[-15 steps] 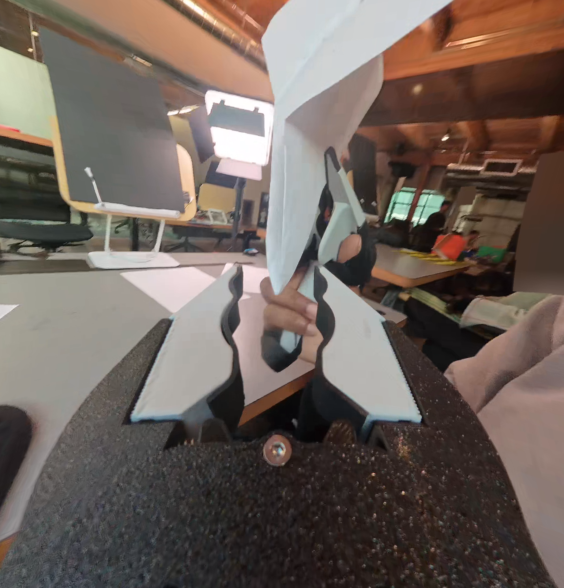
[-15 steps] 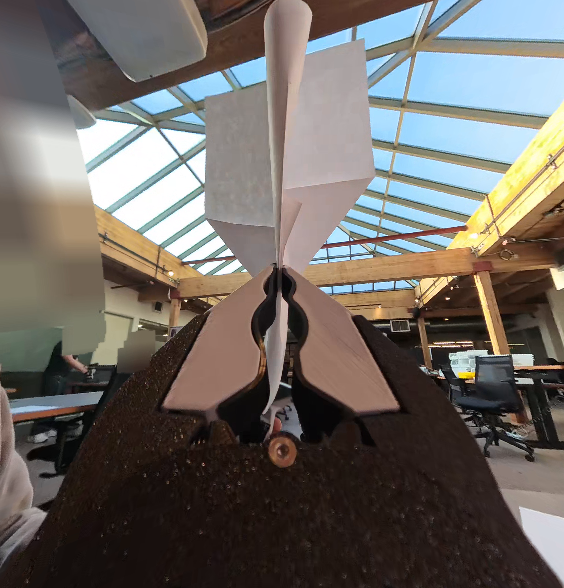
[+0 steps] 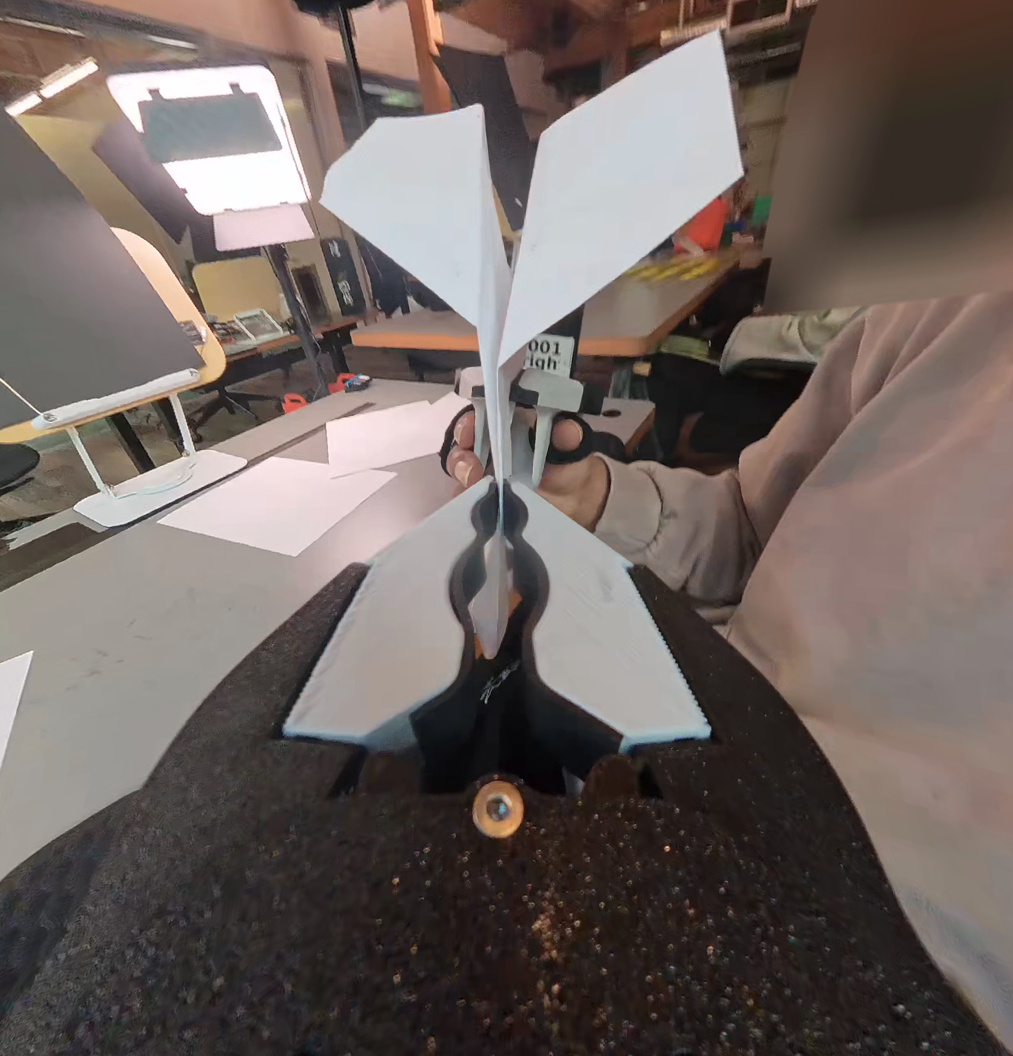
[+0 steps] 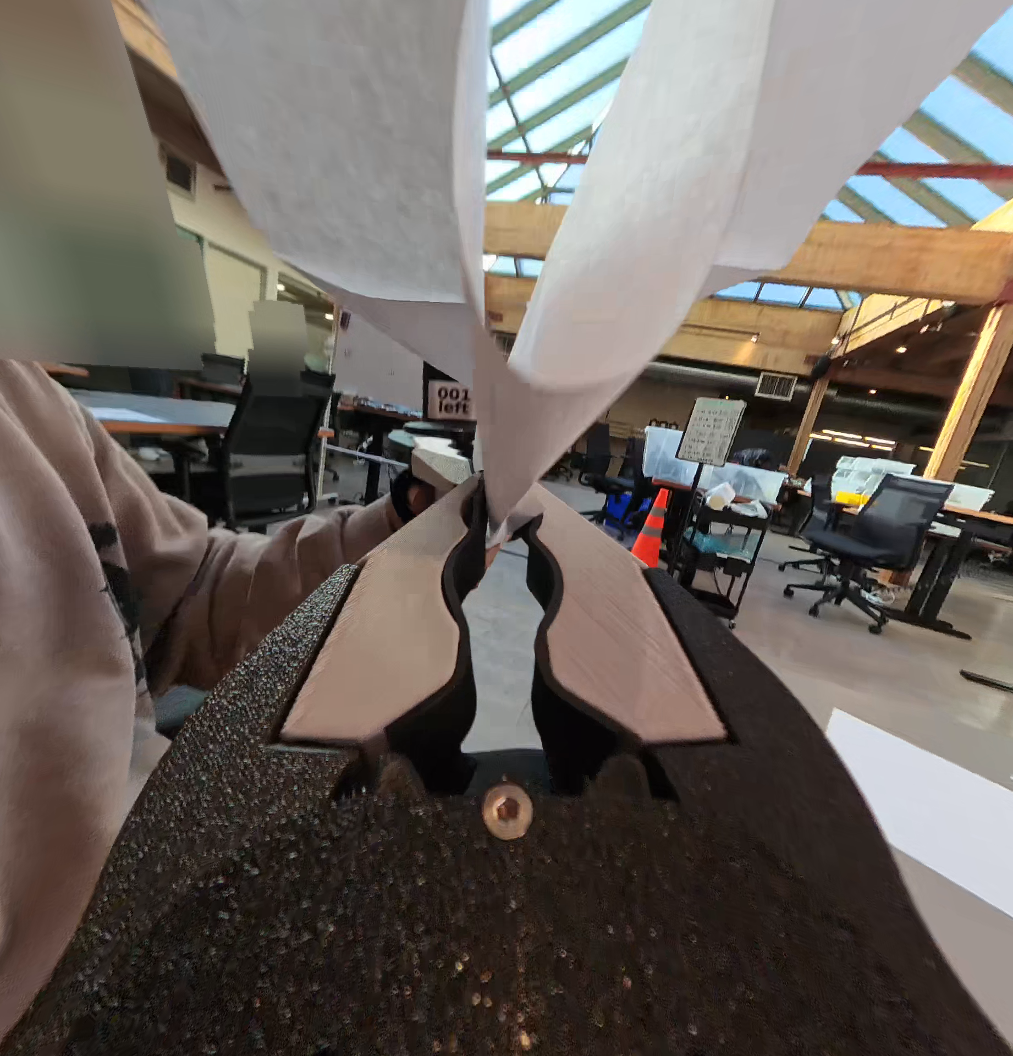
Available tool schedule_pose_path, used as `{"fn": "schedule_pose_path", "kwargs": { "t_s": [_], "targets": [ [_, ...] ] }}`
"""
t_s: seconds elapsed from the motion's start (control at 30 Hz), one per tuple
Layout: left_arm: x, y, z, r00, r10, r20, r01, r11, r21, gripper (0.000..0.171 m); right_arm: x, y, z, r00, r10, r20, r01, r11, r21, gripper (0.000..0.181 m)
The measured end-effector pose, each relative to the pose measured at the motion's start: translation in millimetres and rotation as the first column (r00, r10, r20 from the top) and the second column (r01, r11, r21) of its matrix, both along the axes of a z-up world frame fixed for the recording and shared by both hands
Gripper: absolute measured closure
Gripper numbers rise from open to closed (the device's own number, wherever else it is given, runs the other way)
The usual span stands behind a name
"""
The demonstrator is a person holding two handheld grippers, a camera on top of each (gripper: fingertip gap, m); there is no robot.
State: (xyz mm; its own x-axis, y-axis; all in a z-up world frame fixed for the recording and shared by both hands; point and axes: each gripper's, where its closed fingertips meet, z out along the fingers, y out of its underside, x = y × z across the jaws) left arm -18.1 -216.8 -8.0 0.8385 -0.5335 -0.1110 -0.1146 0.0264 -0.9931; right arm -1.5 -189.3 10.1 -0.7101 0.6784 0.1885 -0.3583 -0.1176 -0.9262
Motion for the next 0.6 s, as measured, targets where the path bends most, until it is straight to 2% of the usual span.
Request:
{"fn": "schedule_pose_path", "kwargs": {
  "t_s": [0.17,0.3,0.4,0.5,0.6],
  "targets": [
    [-3.4,-2.7,-21.6,0.984,-0.140,-0.110,0.120,0.977,-0.178,0.171,9.4,-8.5,-13.2,0.999,-0.012,0.030,0.009,0.996,0.087,0.174],
    [-14.1,-0.6,-36.9,0.974,-0.226,-0.016,0.213,0.940,-0.267,0.171,6.3,1.5,-21.7,0.994,-0.091,0.062,0.085,0.992,0.096,0.174],
    [-19.5,6.7,-43.5,0.973,-0.230,0.019,0.226,0.930,-0.289,0.171,3.6,6.6,-23.6,0.990,-0.120,0.077,0.115,0.991,0.068,0.176],
    [-27.6,17.5,-40.0,0.978,-0.199,0.054,0.207,0.940,-0.271,0.171,-4.3,17.4,-19.6,0.982,-0.168,0.085,0.169,0.985,-0.013,0.181],
    [-42.4,32.8,-30.6,0.993,-0.101,0.066,0.113,0.968,-0.223,0.164,-12.5,31.4,-14.1,0.966,-0.253,0.054,0.255,0.965,-0.052,0.181]
  ]
}}
